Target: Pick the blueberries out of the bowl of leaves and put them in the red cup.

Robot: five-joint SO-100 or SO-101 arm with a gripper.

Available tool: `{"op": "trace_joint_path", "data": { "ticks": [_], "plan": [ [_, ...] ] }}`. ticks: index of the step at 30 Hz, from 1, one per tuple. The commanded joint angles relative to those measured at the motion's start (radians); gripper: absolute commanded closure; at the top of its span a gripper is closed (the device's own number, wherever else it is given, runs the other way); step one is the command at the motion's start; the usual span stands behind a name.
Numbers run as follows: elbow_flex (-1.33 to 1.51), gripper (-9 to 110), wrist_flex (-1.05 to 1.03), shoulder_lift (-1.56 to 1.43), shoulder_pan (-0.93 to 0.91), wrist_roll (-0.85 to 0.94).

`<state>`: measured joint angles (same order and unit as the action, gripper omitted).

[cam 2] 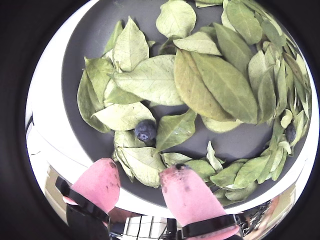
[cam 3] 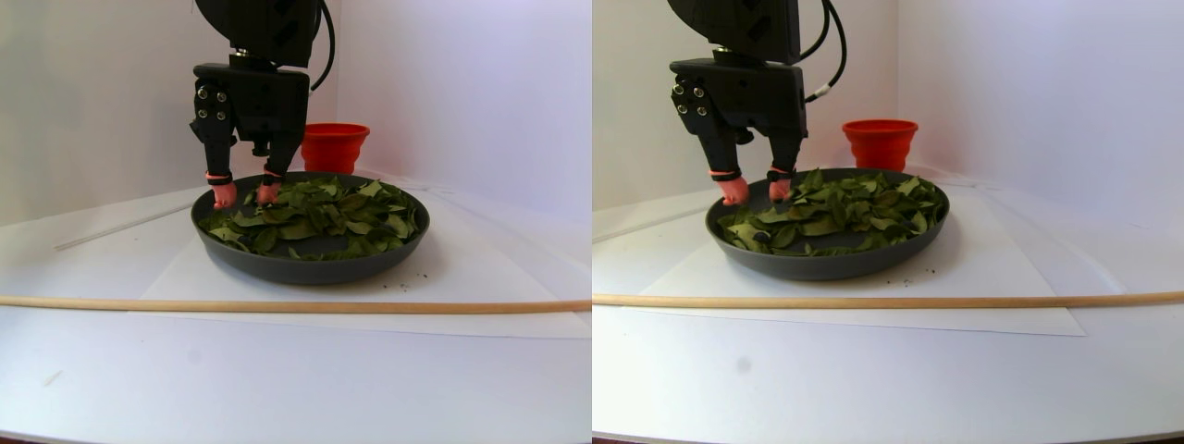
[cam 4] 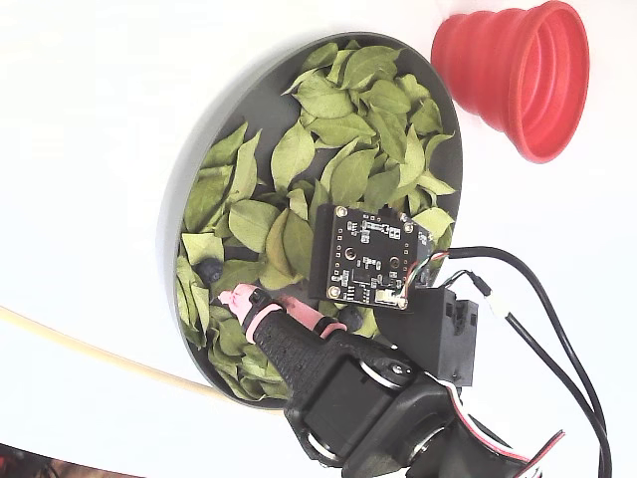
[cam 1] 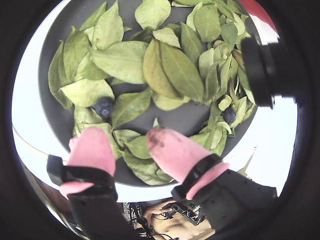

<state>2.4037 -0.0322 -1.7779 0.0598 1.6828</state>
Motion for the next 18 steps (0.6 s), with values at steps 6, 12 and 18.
{"op": "trace_joint_path", "data": {
  "ticks": [6, 12, 18],
  "plan": [
    [-0.006, 86, 0.044, 0.026, 0.017, -0.011],
    [-0.015, 86, 0.075, 0.067, 0.017, -0.015],
    [-0.028, 86, 0.115, 0.114, 0.012, -0.015]
  ]
}}
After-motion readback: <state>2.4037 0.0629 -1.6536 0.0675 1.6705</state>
